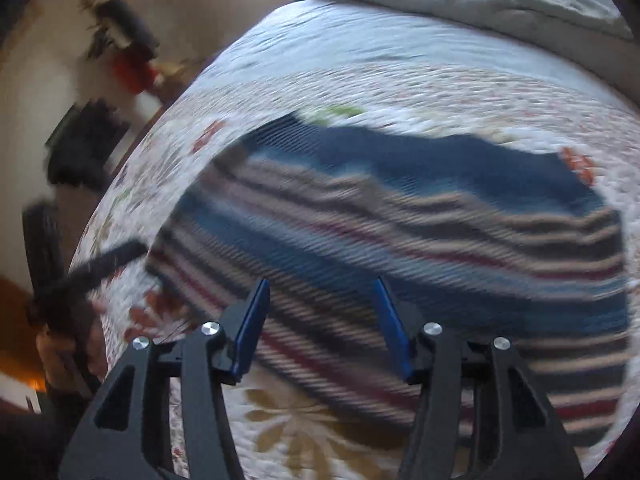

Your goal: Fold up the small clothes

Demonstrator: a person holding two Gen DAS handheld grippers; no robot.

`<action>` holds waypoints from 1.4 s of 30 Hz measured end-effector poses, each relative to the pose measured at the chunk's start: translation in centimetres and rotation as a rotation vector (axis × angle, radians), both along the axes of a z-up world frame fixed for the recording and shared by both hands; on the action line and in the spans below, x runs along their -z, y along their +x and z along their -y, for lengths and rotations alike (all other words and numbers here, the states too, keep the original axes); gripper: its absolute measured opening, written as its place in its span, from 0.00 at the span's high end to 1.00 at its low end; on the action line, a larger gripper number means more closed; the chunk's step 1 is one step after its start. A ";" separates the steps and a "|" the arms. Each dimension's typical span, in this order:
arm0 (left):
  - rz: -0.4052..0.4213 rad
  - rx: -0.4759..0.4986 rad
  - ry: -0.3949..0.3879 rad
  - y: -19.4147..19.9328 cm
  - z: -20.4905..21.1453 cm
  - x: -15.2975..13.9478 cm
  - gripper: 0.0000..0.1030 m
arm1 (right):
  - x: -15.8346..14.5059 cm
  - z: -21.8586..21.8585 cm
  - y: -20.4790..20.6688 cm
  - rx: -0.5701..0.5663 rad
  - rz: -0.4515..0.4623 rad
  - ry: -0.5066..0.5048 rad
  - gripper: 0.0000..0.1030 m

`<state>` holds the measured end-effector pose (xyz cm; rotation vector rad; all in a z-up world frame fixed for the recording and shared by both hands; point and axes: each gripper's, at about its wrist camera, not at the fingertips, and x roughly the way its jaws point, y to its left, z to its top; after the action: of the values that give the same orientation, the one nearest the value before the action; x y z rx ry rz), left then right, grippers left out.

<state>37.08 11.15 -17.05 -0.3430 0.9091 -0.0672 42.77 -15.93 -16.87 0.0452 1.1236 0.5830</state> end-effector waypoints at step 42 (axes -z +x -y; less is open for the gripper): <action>-0.400 0.409 -0.560 21.0 -5.6 8.7 0.07 | 9.9 -24.9 -10.7 -0.382 0.794 -0.887 0.34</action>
<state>58.07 16.76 -25.77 -0.7009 1.3443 -0.6573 32.07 8.96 -26.78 -1.0962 0.5192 0.3305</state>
